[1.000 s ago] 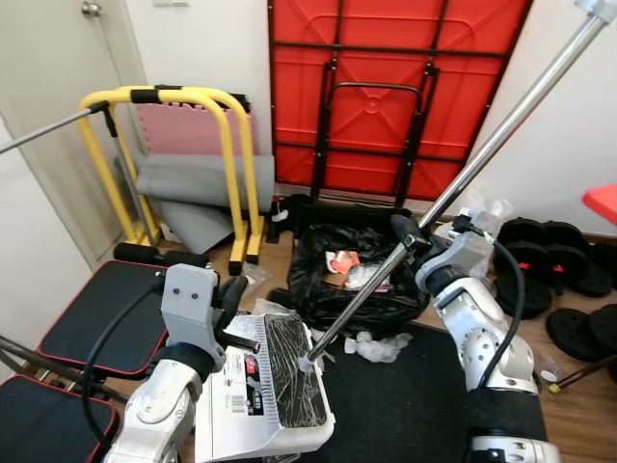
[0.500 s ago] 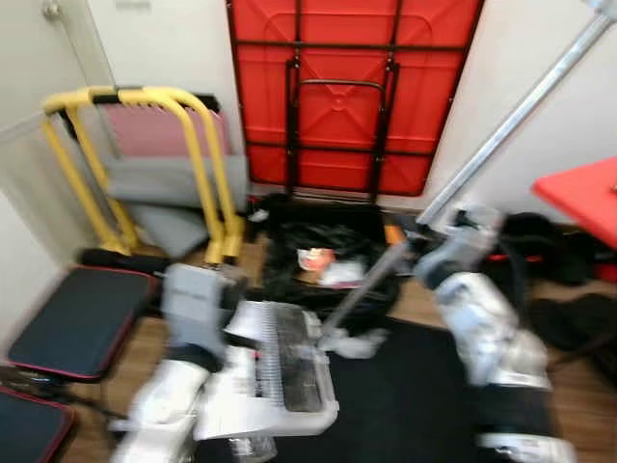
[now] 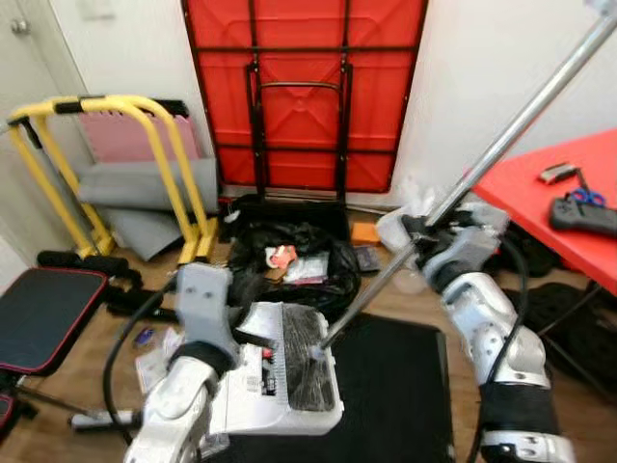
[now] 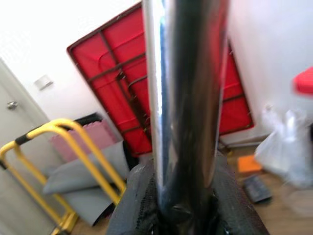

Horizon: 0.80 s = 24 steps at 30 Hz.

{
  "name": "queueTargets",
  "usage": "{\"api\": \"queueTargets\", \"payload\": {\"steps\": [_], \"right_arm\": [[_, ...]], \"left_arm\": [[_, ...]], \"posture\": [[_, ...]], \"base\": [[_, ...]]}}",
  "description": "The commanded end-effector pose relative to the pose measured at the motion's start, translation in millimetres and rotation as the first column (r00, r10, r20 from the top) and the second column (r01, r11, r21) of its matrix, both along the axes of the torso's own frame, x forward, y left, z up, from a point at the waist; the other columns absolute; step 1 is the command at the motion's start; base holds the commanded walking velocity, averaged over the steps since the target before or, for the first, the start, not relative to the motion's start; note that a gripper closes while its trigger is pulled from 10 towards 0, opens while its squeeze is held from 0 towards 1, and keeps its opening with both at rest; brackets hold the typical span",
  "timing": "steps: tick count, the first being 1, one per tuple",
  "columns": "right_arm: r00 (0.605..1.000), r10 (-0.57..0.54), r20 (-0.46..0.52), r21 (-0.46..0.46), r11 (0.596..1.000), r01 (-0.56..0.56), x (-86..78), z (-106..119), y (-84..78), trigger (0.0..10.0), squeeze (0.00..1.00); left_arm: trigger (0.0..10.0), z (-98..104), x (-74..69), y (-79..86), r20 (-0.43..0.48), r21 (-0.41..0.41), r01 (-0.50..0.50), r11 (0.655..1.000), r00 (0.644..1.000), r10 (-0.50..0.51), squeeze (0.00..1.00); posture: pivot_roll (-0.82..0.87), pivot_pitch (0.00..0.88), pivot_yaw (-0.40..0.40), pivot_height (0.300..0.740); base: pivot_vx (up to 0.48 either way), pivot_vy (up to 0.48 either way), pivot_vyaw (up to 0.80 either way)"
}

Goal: Sweep floor

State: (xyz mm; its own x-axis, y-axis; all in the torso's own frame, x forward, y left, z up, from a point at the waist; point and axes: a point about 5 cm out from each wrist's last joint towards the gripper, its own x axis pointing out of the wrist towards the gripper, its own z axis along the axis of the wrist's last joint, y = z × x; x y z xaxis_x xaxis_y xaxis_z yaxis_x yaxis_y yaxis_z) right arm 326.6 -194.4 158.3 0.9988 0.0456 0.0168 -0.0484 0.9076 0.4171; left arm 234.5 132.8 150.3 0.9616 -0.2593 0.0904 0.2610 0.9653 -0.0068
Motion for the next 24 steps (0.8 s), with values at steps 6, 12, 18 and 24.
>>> {"api": "queueTargets", "payload": {"steps": [6, 12, 18, 24], "right_arm": [[0.996, 0.015, 0.084, 0.031, 0.999, -0.017, 4.1, 18.7, 6.9, 10.0, 0.0], [0.997, -0.021, 0.077, 0.055, 0.998, 0.017, 5.3, 20.6, -0.3, 10.0, 0.0], [0.997, -0.016, 0.073, 0.034, 0.999, 0.013, 5.2, 20.1, 1.3, 10.0, 0.0], [0.996, -0.008, 0.085, 0.07, 0.998, 0.003, 5.4, 22.5, 2.6, 10.0, 0.0]], "left_arm": [[10.0, -8.1, -0.1, 7.3, -0.056, 0.01, -0.02, 1.0, 0.998, 0.021, 0.0], [10.0, -7.6, -0.6, 6.4, -0.052, 0.002, -0.002, 1.0, 0.999, 0.002, 0.0], [10.0, -7.3, -0.6, 4.8, -0.05, 0.001, 0.007, 1.0, 0.999, -0.007, 0.0], [10.0, -6.5, -0.9, 4.1, -0.05, 0.001, 0.011, 1.0, 0.999, -0.011, 0.0]], "posture": [[-0.09, 0.0, -0.048, 0.74], [-0.1, 0.0, -0.046, 0.74], [-0.1, 0.0, -0.048, 0.74], [-0.1, 0.0, -0.051, 0.74]], "base": [[0.0, 0.0, 0.0], [0.188, 0.0, 0.47], [0.318, 0.0, 0.13], [0.34, 0.0, 0.24]]}}
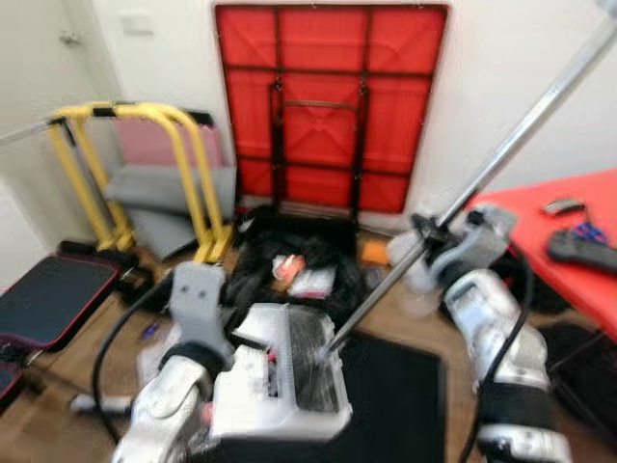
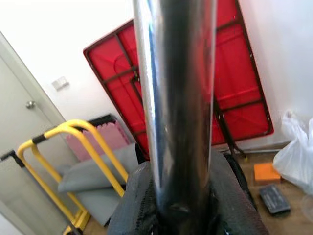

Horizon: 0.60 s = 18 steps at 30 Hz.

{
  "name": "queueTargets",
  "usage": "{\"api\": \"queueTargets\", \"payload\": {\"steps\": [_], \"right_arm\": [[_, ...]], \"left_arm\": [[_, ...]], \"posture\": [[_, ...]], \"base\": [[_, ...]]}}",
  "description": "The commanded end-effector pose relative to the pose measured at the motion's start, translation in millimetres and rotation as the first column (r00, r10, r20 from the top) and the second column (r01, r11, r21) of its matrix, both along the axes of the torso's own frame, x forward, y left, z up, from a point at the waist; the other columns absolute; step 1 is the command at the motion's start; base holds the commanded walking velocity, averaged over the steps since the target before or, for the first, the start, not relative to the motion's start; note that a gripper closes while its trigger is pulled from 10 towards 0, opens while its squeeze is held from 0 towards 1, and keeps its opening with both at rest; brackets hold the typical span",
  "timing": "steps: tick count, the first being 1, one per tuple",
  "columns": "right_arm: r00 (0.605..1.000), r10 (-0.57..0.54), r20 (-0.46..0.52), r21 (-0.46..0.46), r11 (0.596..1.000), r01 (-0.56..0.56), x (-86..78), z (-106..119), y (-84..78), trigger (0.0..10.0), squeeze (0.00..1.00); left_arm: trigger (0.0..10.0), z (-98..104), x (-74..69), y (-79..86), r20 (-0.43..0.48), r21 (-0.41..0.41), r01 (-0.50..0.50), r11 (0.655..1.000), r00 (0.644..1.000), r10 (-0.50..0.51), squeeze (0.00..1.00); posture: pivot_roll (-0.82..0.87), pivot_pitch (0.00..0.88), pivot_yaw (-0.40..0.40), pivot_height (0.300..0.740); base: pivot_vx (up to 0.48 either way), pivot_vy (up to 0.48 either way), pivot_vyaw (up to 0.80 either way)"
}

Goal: Sweep floor

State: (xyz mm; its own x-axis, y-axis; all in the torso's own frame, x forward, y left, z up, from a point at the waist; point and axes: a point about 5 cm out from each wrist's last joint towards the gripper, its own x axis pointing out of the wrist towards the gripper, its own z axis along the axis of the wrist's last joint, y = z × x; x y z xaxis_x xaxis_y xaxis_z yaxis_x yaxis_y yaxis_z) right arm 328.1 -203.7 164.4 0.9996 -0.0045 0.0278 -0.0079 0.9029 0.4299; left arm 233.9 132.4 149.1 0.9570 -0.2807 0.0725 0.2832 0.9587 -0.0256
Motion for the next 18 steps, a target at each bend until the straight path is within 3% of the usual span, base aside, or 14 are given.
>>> {"api": "queueTargets", "payload": {"steps": [1, 18], "right_arm": [[0.996, 0.042, 0.077, 0.052, 0.998, -0.046, 4.0, 16.4, 11.9, 10.0, 0.0], [0.995, 0.042, 0.085, 0.056, 0.997, -0.047, 4.6, 19.3, 12.3, 10.0, 0.0]], "left_arm": [[10.0, -5.3, -0.4, 4.5, -0.028, 0.016, -0.012, 1.0, 1.0, 0.012, 0.0], [10.0, -4.4, -0.7, 3.2, -0.027, 0.012, -0.002, 1.0, 1.0, 0.002, 0.0]], "posture": [[-0.1, 0.0, -0.051, 0.74], [-0.1, 0.0, -0.052, 0.74]], "base": [[0.345, 0.0, 0.0], [0.352, 0.0, 0.0]]}}
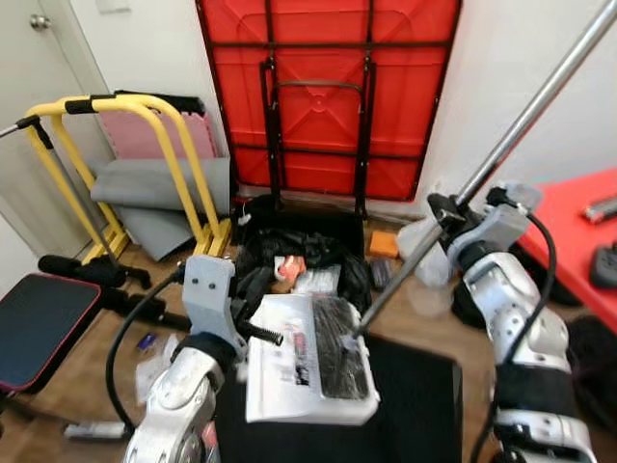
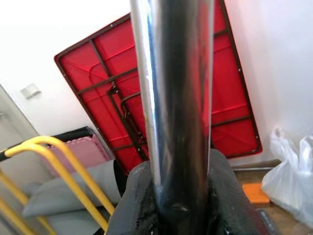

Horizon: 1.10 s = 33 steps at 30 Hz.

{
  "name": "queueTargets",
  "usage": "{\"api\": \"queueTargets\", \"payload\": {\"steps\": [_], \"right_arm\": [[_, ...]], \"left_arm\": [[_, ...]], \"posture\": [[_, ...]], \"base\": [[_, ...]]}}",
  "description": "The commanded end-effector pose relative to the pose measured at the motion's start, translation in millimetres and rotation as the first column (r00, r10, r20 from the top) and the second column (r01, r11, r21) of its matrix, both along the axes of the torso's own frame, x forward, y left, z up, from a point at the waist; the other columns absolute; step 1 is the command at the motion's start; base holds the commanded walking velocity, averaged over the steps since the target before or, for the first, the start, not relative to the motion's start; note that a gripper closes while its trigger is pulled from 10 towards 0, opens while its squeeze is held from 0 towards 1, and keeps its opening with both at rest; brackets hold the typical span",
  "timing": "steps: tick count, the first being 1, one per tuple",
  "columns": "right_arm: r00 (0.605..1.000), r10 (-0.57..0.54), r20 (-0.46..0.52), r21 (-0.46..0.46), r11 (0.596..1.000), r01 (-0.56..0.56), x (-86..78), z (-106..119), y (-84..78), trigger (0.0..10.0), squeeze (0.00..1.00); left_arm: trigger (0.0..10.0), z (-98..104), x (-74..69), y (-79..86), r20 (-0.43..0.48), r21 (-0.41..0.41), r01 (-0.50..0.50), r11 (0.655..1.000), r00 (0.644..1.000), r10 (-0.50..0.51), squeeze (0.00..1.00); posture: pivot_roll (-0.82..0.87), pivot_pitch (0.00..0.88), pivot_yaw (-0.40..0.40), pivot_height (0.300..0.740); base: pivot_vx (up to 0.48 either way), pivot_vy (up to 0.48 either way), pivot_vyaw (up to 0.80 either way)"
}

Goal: Sweep floor

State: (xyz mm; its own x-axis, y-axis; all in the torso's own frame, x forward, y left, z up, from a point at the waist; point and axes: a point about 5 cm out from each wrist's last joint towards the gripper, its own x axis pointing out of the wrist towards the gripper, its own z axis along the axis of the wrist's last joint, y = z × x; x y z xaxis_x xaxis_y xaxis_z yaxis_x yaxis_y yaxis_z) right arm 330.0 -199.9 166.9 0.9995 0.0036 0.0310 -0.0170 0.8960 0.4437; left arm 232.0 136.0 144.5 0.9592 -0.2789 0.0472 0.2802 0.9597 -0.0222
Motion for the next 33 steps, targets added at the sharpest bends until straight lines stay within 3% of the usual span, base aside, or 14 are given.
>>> {"api": "queueTargets", "payload": {"steps": [1, 18, 21, 33], "right_arm": [[0.996, 0.034, 0.082, 0.041, 0.998, -0.037, 2.7, 17, 8.4, 10.0, 0.0], [0.994, 0.061, 0.089, 0.011, 0.998, -0.062, 3.9, 22, 8.5, 10.0, 0.0], [0.991, 0.099, 0.095, -0.018, 0.995, -0.097, 6.0, 25, 11.7, 10.0, 0.0], [0.992, 0.086, 0.087, 0.009, 0.996, -0.087, 11.0, 27, 13.9, 10.0, 0.0]], "left_arm": [[10.0, 0, 1.2, -0.3, -0.003, 0.002, 0.001, 1.0, 1.0, -0.001, 0.0], [10.0, 1, -1.6, -3.6, -0.004, -0.011, 0.004, 1.0, 1.0, -0.004, 0.0], [10.0, 0, -2.8, -5.6, -0.006, -0.016, 0.006, 1.0, 1.0, -0.006, 0.0], [10.0, 1, -6.0, -8.6, -0.008, -0.018, 0.011, 1.0, 1.0, -0.011, 0.0]], "posture": [[-0.1, 0.0, -0.052, 0.74], [-0.1, 0.0, -0.075, 0.74], [-0.1, 0.0, -0.083, 0.74], [-0.1, 0.013, -0.083, 0.74]], "base": [[0.352, 0.0, 0.0], [0.354, 0.0, 0.0], [0.352, 0.0, 0.69], [0.353, 0.0, 0.11]]}}
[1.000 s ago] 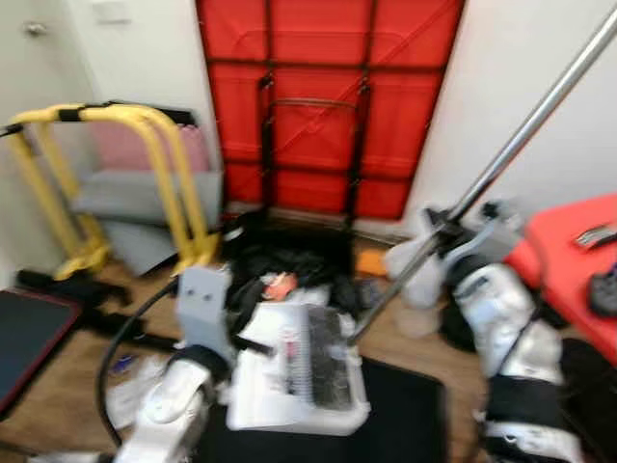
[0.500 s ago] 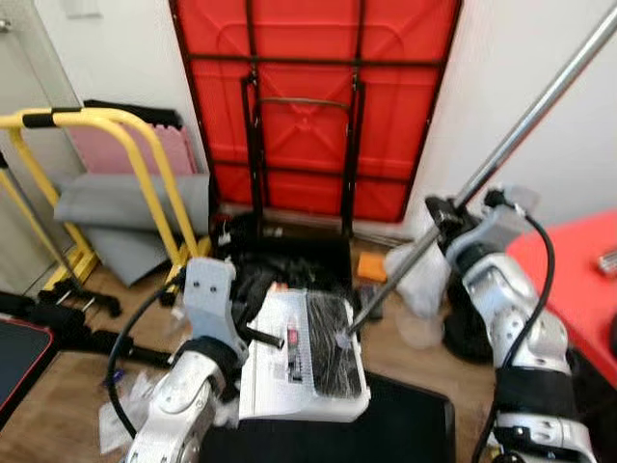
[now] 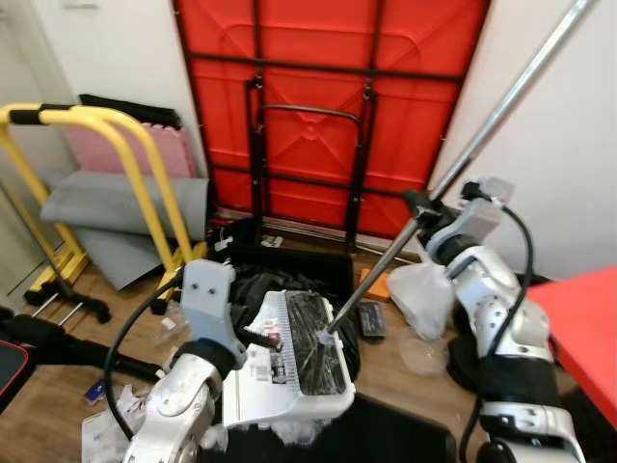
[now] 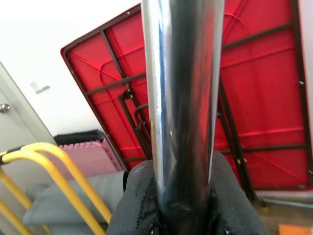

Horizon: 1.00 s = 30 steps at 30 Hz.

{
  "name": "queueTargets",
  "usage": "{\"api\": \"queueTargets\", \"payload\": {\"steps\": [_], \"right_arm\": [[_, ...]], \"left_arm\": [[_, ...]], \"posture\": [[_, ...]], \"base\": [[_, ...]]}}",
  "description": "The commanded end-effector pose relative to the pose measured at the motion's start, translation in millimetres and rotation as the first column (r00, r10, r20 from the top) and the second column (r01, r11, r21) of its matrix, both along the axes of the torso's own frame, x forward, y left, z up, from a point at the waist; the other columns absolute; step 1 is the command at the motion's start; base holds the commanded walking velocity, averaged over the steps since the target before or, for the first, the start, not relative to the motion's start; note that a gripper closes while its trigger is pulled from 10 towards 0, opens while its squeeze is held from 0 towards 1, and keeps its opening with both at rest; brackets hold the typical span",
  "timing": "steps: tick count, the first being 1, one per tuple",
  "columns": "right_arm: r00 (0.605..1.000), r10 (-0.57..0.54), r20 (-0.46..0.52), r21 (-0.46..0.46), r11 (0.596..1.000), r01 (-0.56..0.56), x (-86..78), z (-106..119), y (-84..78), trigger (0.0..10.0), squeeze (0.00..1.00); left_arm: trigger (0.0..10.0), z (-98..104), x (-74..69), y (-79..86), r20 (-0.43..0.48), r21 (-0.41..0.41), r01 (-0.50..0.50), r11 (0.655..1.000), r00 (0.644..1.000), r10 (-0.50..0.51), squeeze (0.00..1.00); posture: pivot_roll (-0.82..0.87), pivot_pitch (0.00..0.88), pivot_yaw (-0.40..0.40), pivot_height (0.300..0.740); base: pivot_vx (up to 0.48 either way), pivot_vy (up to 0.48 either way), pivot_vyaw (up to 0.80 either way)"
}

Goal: Sweep floor

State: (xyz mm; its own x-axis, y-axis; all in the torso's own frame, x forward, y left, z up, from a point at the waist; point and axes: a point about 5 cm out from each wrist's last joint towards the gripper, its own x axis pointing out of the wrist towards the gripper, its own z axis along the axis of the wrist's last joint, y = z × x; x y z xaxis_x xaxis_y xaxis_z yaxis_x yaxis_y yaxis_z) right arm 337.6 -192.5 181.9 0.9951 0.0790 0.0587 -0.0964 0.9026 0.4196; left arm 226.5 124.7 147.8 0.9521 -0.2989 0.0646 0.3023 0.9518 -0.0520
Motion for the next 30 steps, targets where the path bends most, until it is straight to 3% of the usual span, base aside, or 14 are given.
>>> {"api": "queueTargets", "payload": {"steps": [1, 12, 16, 21, 27, 29, 30], "right_arm": [[0.998, 0.013, 0.056, 0.039, 0.999, -0.015, 3.3, 12, 6.5, 10.0, 0.0], [0.996, -0.015, 0.083, 0.045, 0.999, 0.011, 13.1, 23, 2.3, 10.0, 0.0], [0.995, -0.018, 0.099, 0.033, 0.999, 0.015, 17.1, 29, 1.6, 10.0, 0.0], [0.984, -0.016, 0.176, -0.035, 0.999, 0.023, 38.1, 57, 10.4, 10.0, 0.0], [0.977, -0.019, 0.211, -0.111, 0.993, 0.043, 51.9, 74, 15.0, 10.0, 0.0], [0.968, -0.015, 0.249, -0.203, 0.977, 0.067, 60.6, 89, 22.8, 10.0, 0.0], [0.968, -0.015, 0.249, -0.203, 0.977, 0.067, 60.6, 89, 22.8, 10.0, 0.0]], "left_arm": [[10.0, -3, -0.4, 2.7, -0.016, 0.016, -0.011, 1.0, 1.0, 0.011, 0.0], [10.0, 2, -9.3, 2.1, -0.023, 0.024, 0.004, 1.0, 1.0, -0.004, 0.0], [10.0, 5, -14.5, -2.0, -0.02, 0.036, 0.033, 0.999, 0.999, -0.033, 0.0], [10.0, 13, -23.2, -17.5, -0.022, 0.002, 0.105, 0.995, 0.994, -0.105, 0.0], [10.0, 14, -29.3, -19.6, -0.038, -0.01, 0.115, 0.993, 0.993, -0.115, 0.0], [10.0, 15, -35.5, -18.8, -0.049, -0.016, 0.111, 0.994, 0.992, -0.112, 0.0], [10.0, 15, -35.5, -18.8, -0.049, -0.016, 0.111, 0.994, 0.992, -0.112, 0.0]], "posture": [[-0.1, 0.013, -0.083, 0.74], [-0.08, 0.074, -0.07, 0.74], [-0.07, 0.102, -0.068, 0.74], [-0.07, 0.16, -0.058, 0.74], [-0.06, 0.201, -0.064, 0.74], [-0.06, 0.231, -0.07, 0.74], [-0.06, 0.231, -0.07, 0.74]], "base": [[0.352, 0.0, 0.0], [0.327, 0.0, 0.0], [0.0, 0.0, 0.0], [0.0, 0.0, 0.0], [0.0, 0.0, 0.0], [0.0, 0.0, 0.0], [0.0, 0.0, 0.0]]}}
